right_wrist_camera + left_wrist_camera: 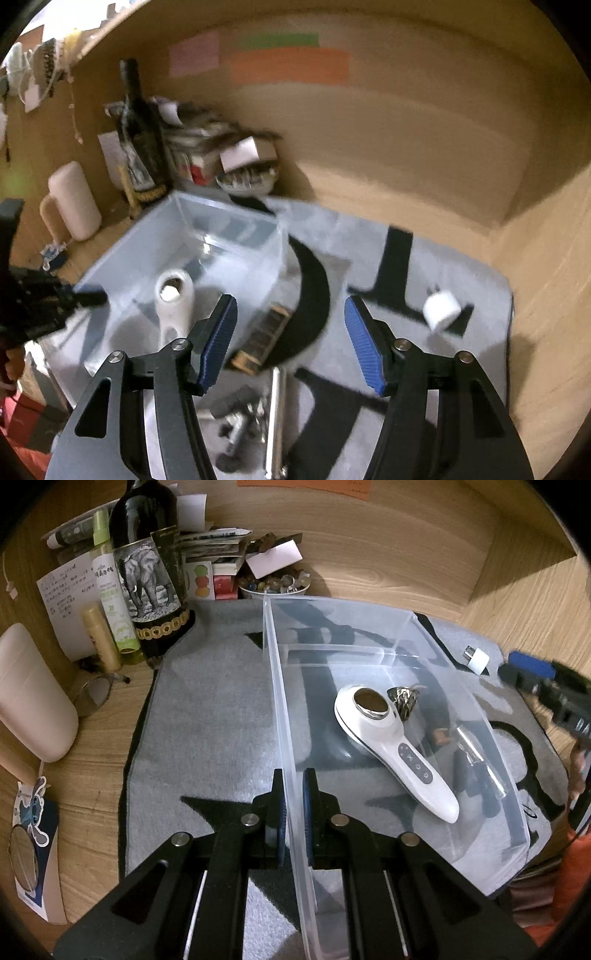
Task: Organize rigid objects
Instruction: 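Grasp the silver metal cylinder with the right tool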
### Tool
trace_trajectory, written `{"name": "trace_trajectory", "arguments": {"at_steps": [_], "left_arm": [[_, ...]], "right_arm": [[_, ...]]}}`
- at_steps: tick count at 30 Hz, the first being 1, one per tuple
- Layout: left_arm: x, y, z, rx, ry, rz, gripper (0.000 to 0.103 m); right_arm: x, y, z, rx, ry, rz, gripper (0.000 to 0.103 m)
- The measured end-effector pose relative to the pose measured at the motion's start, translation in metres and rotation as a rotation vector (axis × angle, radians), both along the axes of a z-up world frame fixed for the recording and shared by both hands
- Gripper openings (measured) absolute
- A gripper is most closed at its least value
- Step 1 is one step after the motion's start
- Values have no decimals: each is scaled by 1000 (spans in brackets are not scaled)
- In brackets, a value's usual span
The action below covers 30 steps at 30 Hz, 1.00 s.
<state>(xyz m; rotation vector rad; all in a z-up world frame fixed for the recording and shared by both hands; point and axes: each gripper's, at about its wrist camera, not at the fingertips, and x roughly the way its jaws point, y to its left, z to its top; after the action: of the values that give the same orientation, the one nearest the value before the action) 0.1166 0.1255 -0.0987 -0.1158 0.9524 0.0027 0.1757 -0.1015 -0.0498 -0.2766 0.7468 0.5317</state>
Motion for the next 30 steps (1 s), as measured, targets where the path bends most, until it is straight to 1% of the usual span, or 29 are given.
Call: {"name": "trace_trajectory", "arguments": {"at_steps": [9, 14, 15, 16, 18, 20, 22, 24, 25, 27, 30], "left_arm": [[1, -2, -2, 6, 10, 4, 8], [1, -2, -2, 6, 8, 6, 8], [0, -2, -2, 5, 8, 7, 8], [0, -2, -3, 4, 8, 9, 8], [1, -2, -3, 2, 8, 11, 8], [1, -2, -3, 1, 10, 14, 8], [1, -2, -3, 2, 12, 17, 8], [2, -3, -3, 4, 14, 20, 8], [2, -3, -3, 5, 14, 21, 8], [2, -4, -3, 7, 16, 23, 8], [2, -4, -3, 10, 16, 25, 8]], "right_arm": [[-11, -22, -54, -76, 133, -3, 57], [-13, -29, -70, -98, 169, -4, 56], [-13, -29, -72, -106, 169, -4, 52], [-14, -29, -74, -108, 170, -1, 46], [-15, -29, -75, -109, 170, 5, 43], [-16, -29, -75, -103, 164, 15, 37], [-21, -28, -75, -96, 148, 31, 27], [-25, -26, -77, -93, 121, 33, 22], [-25, -25, -78, -88, 116, 31, 18], [-24, -26, -77, -72, 119, 22, 14], [-21, -29, -75, -50, 129, 9, 14]]}}
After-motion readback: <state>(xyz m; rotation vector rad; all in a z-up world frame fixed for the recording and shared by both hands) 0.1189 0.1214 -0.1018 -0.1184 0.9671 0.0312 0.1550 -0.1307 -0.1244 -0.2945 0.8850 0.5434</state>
